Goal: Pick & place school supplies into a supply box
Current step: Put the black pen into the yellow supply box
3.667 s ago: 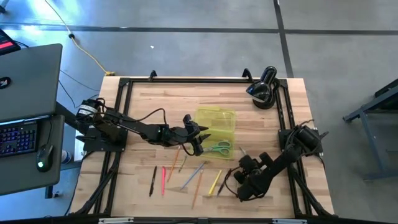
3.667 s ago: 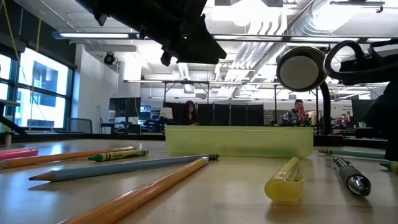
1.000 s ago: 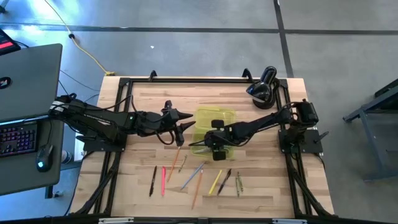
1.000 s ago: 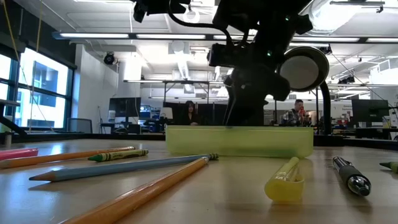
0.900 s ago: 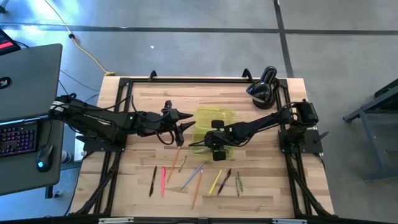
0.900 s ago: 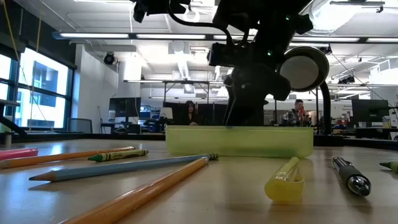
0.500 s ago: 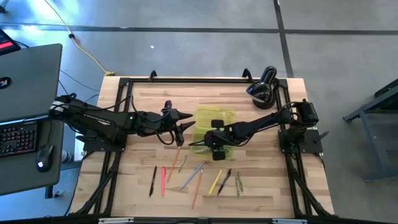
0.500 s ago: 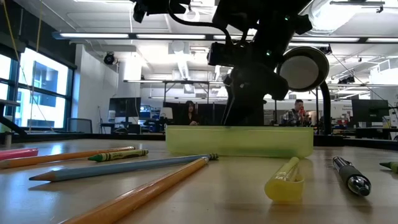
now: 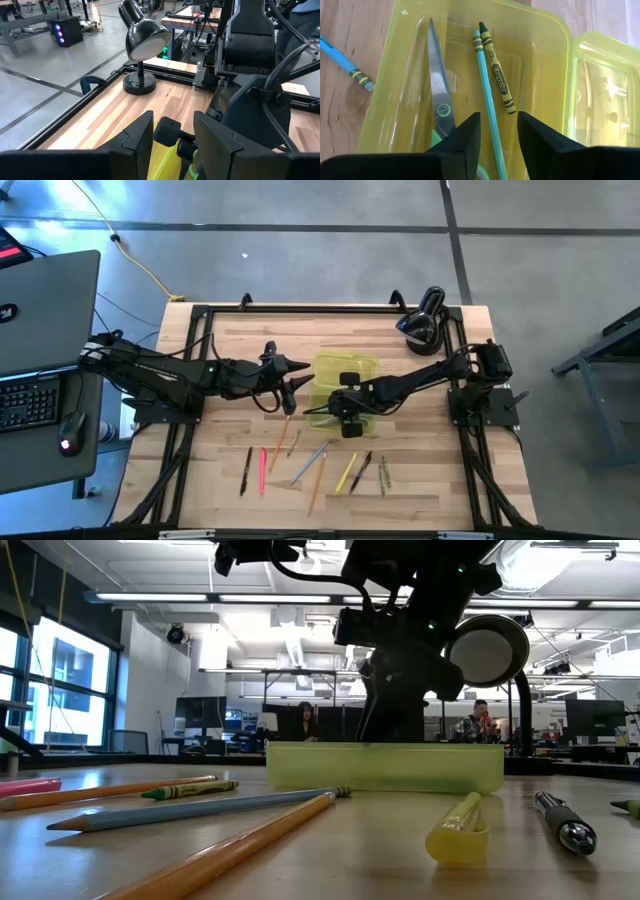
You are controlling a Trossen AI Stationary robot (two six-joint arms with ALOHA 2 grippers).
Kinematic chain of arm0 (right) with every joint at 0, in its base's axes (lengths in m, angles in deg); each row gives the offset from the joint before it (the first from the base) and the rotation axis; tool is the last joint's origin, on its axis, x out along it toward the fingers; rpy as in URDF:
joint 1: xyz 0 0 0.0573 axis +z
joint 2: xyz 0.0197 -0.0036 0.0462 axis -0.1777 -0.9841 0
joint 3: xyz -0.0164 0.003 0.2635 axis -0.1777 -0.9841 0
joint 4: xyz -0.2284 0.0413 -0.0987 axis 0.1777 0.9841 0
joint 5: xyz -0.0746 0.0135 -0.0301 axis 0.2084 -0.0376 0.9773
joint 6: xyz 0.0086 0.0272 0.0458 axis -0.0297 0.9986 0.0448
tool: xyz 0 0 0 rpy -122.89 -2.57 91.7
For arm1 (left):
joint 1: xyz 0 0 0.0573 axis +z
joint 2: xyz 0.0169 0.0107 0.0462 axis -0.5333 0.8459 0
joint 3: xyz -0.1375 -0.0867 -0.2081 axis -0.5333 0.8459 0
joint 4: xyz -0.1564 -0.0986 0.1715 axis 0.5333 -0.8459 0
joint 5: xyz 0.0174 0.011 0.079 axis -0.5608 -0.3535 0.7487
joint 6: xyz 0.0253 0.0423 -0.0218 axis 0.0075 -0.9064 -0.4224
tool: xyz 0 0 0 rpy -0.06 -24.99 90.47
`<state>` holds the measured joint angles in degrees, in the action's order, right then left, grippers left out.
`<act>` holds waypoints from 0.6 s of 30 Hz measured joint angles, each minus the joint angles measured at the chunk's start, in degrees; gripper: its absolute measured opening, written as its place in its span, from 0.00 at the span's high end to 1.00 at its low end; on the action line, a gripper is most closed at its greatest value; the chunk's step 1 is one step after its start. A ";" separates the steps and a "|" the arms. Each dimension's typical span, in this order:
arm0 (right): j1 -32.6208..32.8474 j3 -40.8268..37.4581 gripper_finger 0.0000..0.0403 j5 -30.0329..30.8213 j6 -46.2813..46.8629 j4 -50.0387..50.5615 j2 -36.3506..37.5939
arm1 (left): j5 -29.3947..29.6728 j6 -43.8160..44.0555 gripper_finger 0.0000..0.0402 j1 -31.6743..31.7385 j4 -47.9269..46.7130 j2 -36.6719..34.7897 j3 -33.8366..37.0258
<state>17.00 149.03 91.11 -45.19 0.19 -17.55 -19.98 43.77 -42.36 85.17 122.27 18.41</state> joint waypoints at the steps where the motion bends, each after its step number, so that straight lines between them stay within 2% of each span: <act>1: 0.00 0.00 0.73 0.00 0.00 0.00 0.00 | 0.00 0.00 0.57 -0.01 0.00 0.01 0.00; 18: 0.00 0.00 0.73 0.00 0.02 -0.02 0.00 | 0.00 -0.09 0.57 0.00 -0.33 0.02 0.00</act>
<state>17.00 149.03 91.11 -45.17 0.17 -17.55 -19.98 43.69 -42.36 84.85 122.29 18.41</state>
